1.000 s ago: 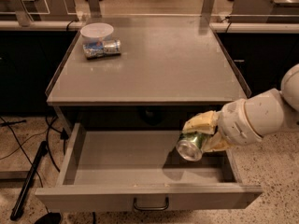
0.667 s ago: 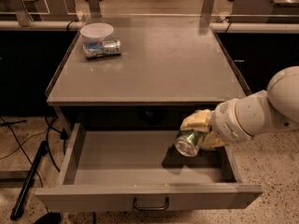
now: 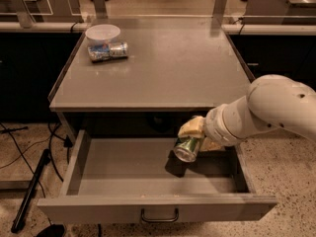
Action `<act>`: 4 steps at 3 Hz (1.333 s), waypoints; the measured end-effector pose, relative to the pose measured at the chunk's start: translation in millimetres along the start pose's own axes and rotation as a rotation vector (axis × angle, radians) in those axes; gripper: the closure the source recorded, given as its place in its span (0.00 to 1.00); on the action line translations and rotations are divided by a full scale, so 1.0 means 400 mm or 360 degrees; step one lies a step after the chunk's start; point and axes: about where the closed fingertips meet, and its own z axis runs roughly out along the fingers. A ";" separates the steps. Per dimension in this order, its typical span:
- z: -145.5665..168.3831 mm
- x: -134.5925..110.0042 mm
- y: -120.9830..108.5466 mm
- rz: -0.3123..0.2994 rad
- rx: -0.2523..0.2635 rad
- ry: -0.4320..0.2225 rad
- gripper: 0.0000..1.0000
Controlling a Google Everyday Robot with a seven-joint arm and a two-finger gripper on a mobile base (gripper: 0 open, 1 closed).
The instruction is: Place green can into top drawer
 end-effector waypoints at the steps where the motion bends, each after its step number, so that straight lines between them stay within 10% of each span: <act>1: 0.096 -0.009 -0.001 -0.0077 -0.0026 -0.0163 1.00; 4: 0.185 -0.060 0.014 -0.0132 -0.0014 -0.0312 1.00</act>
Offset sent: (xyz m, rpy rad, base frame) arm 0.0060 0.0459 -0.0732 0.0137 0.1901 0.2108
